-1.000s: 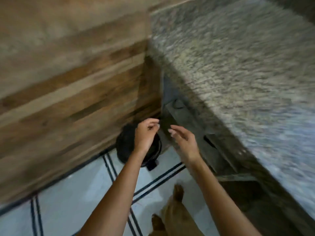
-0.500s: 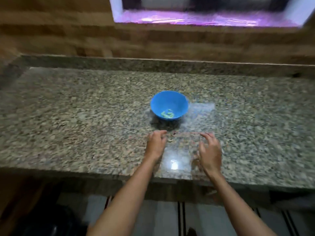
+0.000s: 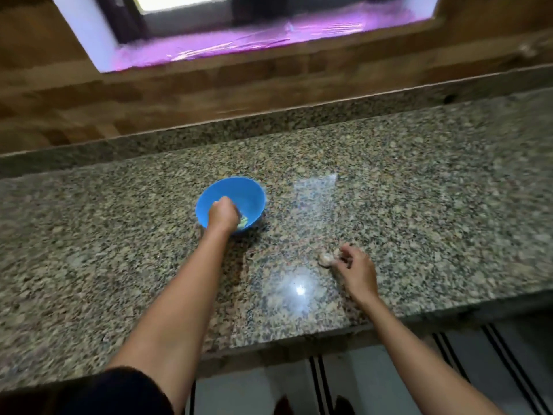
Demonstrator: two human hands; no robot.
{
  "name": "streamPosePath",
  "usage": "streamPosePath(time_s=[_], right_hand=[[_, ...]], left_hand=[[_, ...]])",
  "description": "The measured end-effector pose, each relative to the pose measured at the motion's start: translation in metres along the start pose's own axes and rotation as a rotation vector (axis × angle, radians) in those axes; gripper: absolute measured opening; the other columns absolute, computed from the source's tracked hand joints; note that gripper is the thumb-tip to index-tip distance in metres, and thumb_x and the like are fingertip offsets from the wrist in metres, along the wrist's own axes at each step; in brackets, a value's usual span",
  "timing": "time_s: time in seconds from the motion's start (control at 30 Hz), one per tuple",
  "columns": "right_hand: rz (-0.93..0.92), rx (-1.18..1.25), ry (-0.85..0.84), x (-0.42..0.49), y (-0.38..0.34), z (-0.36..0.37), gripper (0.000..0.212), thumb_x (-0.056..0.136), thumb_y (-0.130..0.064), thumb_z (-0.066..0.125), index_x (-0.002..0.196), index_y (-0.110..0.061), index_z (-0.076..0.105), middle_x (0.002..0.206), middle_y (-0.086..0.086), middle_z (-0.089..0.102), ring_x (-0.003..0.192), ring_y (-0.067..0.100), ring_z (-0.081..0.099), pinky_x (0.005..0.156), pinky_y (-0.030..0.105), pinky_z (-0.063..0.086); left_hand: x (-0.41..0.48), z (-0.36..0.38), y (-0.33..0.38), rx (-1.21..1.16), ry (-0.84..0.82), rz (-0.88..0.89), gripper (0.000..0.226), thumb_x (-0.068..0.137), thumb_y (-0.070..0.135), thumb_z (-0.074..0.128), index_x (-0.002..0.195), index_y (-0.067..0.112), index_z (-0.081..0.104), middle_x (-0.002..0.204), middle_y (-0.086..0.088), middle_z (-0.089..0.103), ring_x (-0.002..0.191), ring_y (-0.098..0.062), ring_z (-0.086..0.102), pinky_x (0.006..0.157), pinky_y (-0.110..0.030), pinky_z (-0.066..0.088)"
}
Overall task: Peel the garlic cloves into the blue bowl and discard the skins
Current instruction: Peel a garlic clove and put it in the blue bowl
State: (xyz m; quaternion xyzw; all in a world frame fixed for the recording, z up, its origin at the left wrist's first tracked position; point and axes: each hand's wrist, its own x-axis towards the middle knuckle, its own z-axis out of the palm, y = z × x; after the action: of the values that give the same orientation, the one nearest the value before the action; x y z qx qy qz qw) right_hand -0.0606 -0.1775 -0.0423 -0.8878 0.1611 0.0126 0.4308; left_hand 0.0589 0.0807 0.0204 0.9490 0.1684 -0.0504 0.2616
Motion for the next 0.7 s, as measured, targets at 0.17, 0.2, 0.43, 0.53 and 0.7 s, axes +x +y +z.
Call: streamPosePath(time_s=[0.17,0.2,0.43,0.53,0.7], right_hand=[[-0.097,-0.245,-0.015,-0.006,-0.005,0.000,0.034,0.088,-0.030,0.062,0.120,-0.019,0.058,0.110,-0.002,0.062,0.089,0.008,0.054,0.067,0.018,0.040],[-0.105,-0.265,0.009,-0.008,-0.006,0.000,0.032,0.088,-0.031,0.060,0.118,-0.019,0.059,0.108,-0.003,0.063,0.086,0.007,0.053,0.066,0.017,0.039],[-0.126,-0.108,0.118,-0.018,-0.002,0.015,0.010,0.087,-0.023,0.063,0.097,-0.021,0.062,0.095,-0.008,0.061,0.076,0.004,0.053,0.063,0.017,0.047],[-0.091,0.288,0.063,-0.022,-0.012,0.014,0.015,0.084,-0.007,0.065,0.085,-0.021,0.065,0.085,-0.009,0.063,0.074,0.000,0.058,0.064,0.012,0.050],[0.141,0.826,-0.151,-0.016,-0.034,0.000,0.016,0.087,-0.007,0.061,0.098,-0.018,0.064,0.098,0.007,0.068,0.084,0.022,0.068,0.067,0.026,0.058]], left_hand=[[-0.047,0.022,0.027,-0.212,0.183,0.164,0.029,0.093,0.003,0.048,0.113,0.009,0.067,0.111,-0.010,0.067,0.093,-0.024,0.063,0.078,-0.030,0.049],[-0.069,0.034,0.033,-0.302,0.117,0.205,0.026,0.093,0.007,0.051,0.113,0.010,0.067,0.109,-0.005,0.068,0.089,-0.016,0.063,0.073,-0.022,0.049],[-0.128,0.122,0.042,-0.740,-0.350,-0.053,0.021,0.081,0.023,0.072,0.100,0.013,0.069,0.093,-0.011,0.072,0.083,-0.022,0.070,0.077,-0.039,0.058],[-0.134,0.110,0.046,-1.104,-0.426,-0.217,0.025,0.083,0.000,0.068,0.108,0.000,0.064,0.097,-0.022,0.069,0.079,-0.027,0.070,0.066,-0.028,0.058],[-0.128,0.084,0.034,-1.207,-0.438,-0.192,0.029,0.078,-0.001,0.069,0.106,0.004,0.063,0.093,-0.016,0.072,0.077,-0.021,0.071,0.065,-0.023,0.056]])
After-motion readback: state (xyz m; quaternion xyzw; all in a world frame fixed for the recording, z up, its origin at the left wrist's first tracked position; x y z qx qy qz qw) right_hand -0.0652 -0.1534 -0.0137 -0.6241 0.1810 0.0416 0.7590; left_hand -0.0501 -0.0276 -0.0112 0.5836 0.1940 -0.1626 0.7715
